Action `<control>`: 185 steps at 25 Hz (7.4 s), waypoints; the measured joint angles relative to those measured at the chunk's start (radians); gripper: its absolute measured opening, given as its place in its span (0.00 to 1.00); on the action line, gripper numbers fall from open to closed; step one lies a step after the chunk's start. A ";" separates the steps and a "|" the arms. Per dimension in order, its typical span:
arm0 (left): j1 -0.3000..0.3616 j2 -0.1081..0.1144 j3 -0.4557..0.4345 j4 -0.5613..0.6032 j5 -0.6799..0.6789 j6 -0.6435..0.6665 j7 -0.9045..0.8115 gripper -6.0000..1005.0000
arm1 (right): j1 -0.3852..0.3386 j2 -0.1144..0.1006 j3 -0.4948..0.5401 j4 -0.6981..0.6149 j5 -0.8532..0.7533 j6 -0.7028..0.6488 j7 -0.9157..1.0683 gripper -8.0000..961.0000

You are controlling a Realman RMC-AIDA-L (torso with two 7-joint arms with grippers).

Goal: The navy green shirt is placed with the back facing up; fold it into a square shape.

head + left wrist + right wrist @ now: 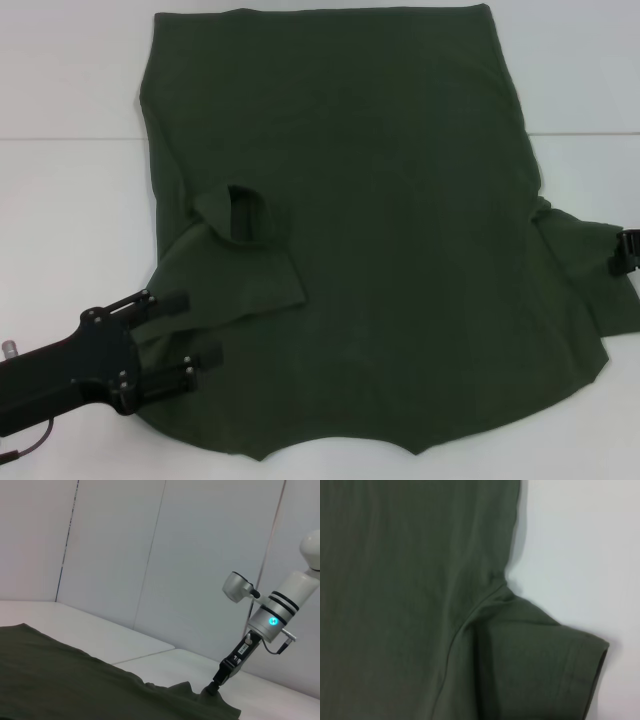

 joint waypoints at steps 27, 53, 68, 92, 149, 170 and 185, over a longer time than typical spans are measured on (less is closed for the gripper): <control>-0.005 0.000 -0.001 0.001 -0.002 0.000 -0.013 0.82 | -0.042 -0.030 0.090 -0.203 0.154 -0.082 -0.034 0.04; -0.008 0.002 0.000 -0.003 0.000 -0.012 -0.015 0.82 | 0.149 0.075 -0.145 -0.170 0.176 -0.138 -0.022 0.17; -0.012 0.003 -0.001 -0.005 0.000 -0.018 -0.040 0.82 | 0.034 0.003 -0.107 -0.072 0.183 -0.127 0.015 0.79; -0.012 0.004 0.004 -0.003 0.000 -0.026 -0.040 0.82 | 0.034 0.033 -0.113 0.038 0.181 -0.025 0.004 0.90; -0.087 0.101 -0.170 0.180 0.323 0.021 -1.014 0.81 | -0.279 0.133 -0.083 0.039 0.668 -0.382 -1.223 0.89; -0.206 0.138 -0.082 0.138 0.600 -0.154 -1.349 0.81 | -0.285 0.141 -0.055 0.051 0.676 -0.379 -1.417 0.89; -0.236 0.145 -0.047 0.068 0.643 -0.207 -1.427 0.81 | -0.288 0.141 -0.055 0.051 0.686 -0.379 -1.426 0.89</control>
